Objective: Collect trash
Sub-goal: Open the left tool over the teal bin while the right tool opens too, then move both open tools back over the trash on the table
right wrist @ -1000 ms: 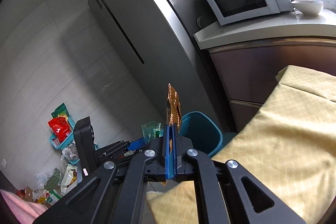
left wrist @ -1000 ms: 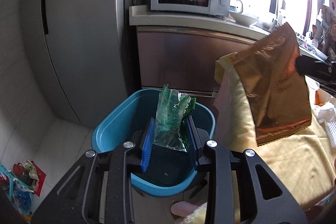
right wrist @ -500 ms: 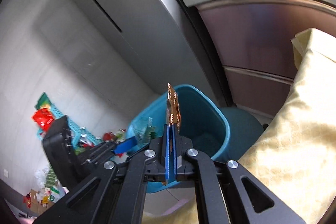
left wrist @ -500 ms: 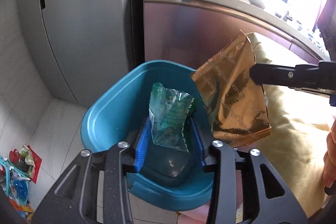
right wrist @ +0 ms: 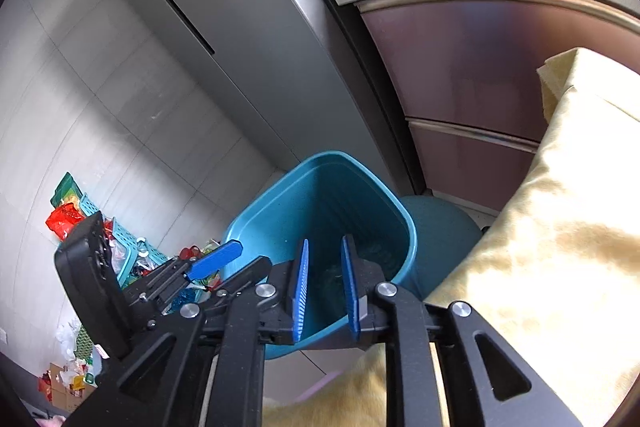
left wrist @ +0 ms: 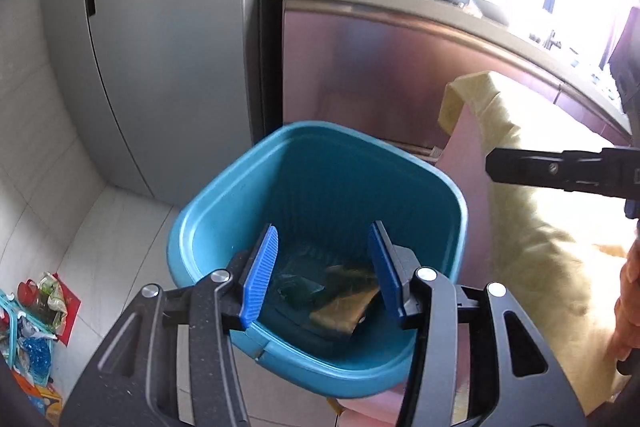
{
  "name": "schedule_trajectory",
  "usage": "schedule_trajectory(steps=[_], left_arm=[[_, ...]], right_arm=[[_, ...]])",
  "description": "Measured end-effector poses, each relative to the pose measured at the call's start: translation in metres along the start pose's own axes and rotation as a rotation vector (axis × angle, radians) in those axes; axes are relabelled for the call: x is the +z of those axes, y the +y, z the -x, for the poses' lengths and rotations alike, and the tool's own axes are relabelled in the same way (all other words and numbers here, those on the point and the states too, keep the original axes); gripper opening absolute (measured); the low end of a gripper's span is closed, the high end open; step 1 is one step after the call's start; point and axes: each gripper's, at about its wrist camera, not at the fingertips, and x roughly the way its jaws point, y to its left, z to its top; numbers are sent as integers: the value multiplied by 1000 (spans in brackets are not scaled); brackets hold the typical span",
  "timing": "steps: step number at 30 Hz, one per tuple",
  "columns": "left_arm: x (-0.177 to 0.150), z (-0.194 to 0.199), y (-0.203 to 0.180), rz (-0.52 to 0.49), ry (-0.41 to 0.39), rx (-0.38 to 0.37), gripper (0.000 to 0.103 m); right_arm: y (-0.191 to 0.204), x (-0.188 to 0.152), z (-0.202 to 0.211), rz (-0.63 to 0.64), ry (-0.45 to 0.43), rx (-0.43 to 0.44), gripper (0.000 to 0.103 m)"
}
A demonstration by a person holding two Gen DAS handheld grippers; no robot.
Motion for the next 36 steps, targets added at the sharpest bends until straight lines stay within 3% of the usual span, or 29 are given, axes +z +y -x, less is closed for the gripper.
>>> schedule_trajectory(steps=[6,11,13,17,23,30,36], left_arm=[[8,38,-16,-34,-87,-41,55],[9,64,-35,-55,-128,-105,55],[6,75,-48,-76,-144,-150,57],[-3,88,-73,-141,-164,-161,62],[-20,80,-78,-154,-92,-121,61],[-36,69,-31,-79,-9,-33,55],[-45,90,-38,-88,-37,-74,53]], right_arm=[[6,-5,45,54,-83,7,34],[2,-20,94,74,-153,-8,34],[-3,-28,113,72,-182,-22,40],[-15,-49,147,63,-218,-49,46],[-41,-79,174,2,-215,-81,46],[-58,-96,176,-44,-200,-71,47],[-66,-115,203,-61,-248,-142,47]])
